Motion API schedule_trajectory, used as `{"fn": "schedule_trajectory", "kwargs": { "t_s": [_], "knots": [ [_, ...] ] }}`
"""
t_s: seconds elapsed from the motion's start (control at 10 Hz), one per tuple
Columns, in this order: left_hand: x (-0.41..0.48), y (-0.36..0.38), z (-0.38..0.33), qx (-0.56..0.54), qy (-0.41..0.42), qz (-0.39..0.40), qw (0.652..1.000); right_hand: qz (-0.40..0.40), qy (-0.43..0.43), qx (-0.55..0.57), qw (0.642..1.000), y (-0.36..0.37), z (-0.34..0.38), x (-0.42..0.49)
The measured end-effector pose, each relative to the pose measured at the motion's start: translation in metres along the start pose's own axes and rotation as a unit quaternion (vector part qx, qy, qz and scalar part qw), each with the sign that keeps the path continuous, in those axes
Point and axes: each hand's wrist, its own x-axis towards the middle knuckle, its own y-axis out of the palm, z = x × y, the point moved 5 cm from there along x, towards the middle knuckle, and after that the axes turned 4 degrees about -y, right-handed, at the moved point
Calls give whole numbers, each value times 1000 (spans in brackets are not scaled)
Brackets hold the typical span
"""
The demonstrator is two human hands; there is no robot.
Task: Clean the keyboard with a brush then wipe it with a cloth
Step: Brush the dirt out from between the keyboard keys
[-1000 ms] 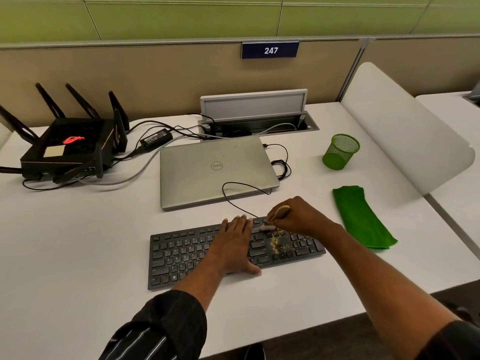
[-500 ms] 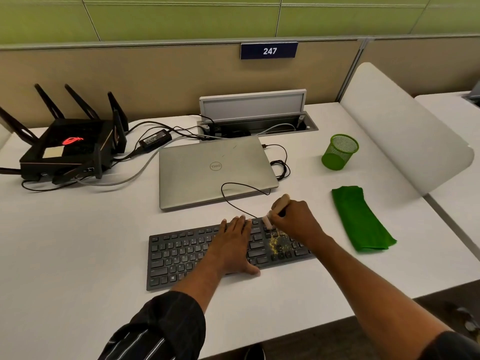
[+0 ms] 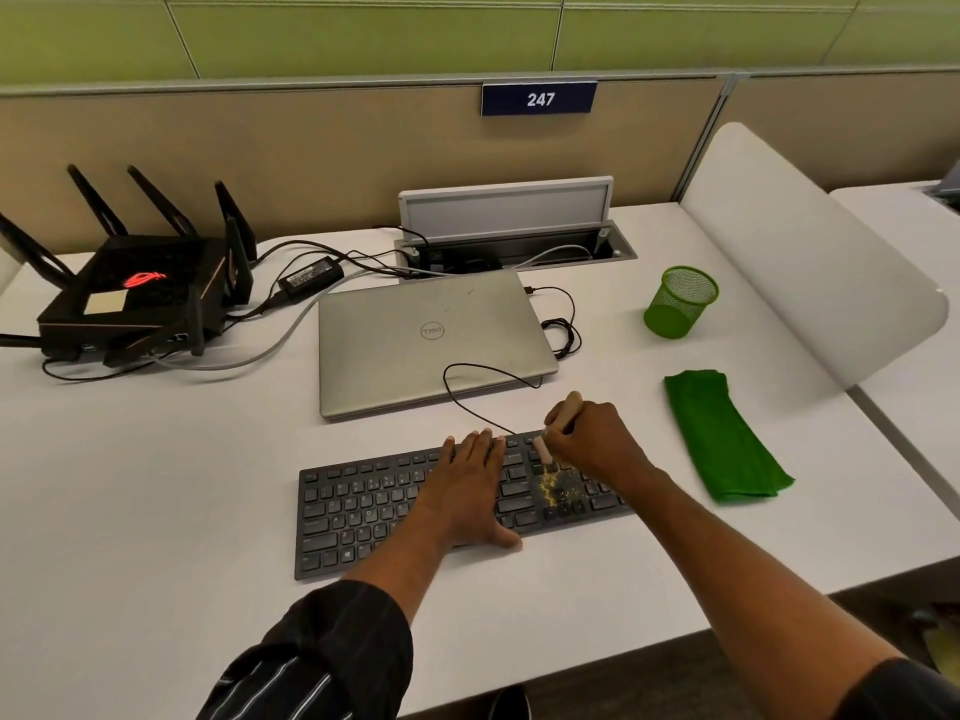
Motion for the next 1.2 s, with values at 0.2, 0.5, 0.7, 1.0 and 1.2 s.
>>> {"fn": "schedule_trajectory", "kwargs": {
  "t_s": [0.2,0.5,0.7,1.0,1.2],
  "knots": [
    [0,0,0,-2,1,2,1000,55,18,-15,998,1,0,2],
    [2,0,1,-3,3,3,1000,98,-13,-43,994,3,4,1],
    [1,1,1,-6,2,1,1000,33,-24,-15,999,-4,10,3],
    [1,0,0,-5,1,5,1000,116,-11,-72,991,6,5,-2],
    [2,0,0,2,1,4,1000,67,-42,-28,996,1,1,-1]
  ]
}}
